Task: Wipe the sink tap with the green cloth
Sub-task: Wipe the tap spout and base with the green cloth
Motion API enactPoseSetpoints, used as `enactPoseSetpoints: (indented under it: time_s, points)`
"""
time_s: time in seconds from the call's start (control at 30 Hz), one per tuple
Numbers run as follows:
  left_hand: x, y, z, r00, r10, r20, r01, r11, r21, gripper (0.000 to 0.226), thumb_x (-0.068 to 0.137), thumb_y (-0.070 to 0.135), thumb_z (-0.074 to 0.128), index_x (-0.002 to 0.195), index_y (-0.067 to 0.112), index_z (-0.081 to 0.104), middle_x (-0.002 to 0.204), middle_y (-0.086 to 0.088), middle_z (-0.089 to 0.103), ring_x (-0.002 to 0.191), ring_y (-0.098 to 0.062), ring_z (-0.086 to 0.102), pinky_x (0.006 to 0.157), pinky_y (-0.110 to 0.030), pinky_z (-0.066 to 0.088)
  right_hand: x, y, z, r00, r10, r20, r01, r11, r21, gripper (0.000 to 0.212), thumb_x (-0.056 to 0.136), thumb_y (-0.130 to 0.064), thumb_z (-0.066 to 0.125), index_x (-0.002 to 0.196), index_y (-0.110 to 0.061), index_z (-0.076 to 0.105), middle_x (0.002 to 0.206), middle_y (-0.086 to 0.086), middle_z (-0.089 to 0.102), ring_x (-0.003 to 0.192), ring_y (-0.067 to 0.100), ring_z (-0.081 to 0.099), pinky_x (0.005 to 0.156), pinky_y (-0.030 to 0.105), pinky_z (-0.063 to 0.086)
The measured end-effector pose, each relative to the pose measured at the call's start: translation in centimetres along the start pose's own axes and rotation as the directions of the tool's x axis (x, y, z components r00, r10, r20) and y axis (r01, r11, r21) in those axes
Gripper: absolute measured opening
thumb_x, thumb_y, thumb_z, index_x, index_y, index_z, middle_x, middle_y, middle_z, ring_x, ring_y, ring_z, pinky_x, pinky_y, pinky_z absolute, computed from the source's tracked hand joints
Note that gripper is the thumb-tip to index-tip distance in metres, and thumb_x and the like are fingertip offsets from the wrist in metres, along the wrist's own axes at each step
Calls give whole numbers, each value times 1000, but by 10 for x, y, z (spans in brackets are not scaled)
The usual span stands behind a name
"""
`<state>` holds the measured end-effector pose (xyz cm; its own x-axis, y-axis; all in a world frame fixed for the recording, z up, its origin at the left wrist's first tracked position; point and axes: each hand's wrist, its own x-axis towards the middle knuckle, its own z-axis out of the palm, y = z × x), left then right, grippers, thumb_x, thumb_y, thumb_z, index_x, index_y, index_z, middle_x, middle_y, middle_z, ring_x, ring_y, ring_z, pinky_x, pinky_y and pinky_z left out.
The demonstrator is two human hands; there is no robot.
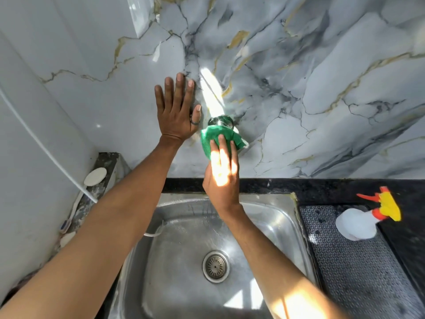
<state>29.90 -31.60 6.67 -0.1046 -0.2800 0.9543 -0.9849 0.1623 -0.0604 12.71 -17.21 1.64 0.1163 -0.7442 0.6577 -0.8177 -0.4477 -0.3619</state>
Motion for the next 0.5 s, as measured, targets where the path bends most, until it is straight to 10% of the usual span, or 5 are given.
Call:
enactPoseSetpoints:
  time_s: [0.2, 0.3, 0.4, 0.5]
  points:
    - [1, 2, -4, 1000, 21, -3, -21, 1000, 19, 69, 102, 41, 40, 163, 15, 19, 174, -4, 1, 161, -29, -2, 129, -56, 8, -69, 38, -6, 962, -200, 185, 230, 961, -155, 68, 100, 16, 21, 161, -12, 29, 162, 9, 32, 152, 46, 25, 118, 57, 36]
    - [2, 3, -4, 1000, 9, -4, -9, 1000, 18, 65, 102, 40, 42, 158, 10, 30, 170, -11, 16, 161, -29, -1, 128, -56, 10, -87, 61, -29, 901, -264, 343, 332, 930, -158, 95, 75, 21, 53, 161, -12, 29, 162, 8, 32, 153, 43, 22, 112, 55, 51]
    - [3, 4, -5, 1000, 12, -12, -12, 1000, 18, 62, 102, 40, 41, 155, 8, 33, 173, -6, 5, 161, -29, -2, 128, -56, 9, -93, 56, -63, 942, -93, 323, 93, 996, 14, 127, 65, 30, 65, 167, -21, 9, 177, 0, 2, 161, 35, 3, 93, 38, 65]
    - [4, 5, -5, 1000, 8, -17, -8, 1000, 14, 63, 102, 40, 41, 155, 8, 33, 174, -4, 0, 161, -29, -2, 129, -56, 9, -67, 41, -83, 993, 57, 106, -80, 970, 228, 106, 90, 16, 60, 168, -26, 0, 177, -2, -8, 164, 26, -5, 124, 40, 38]
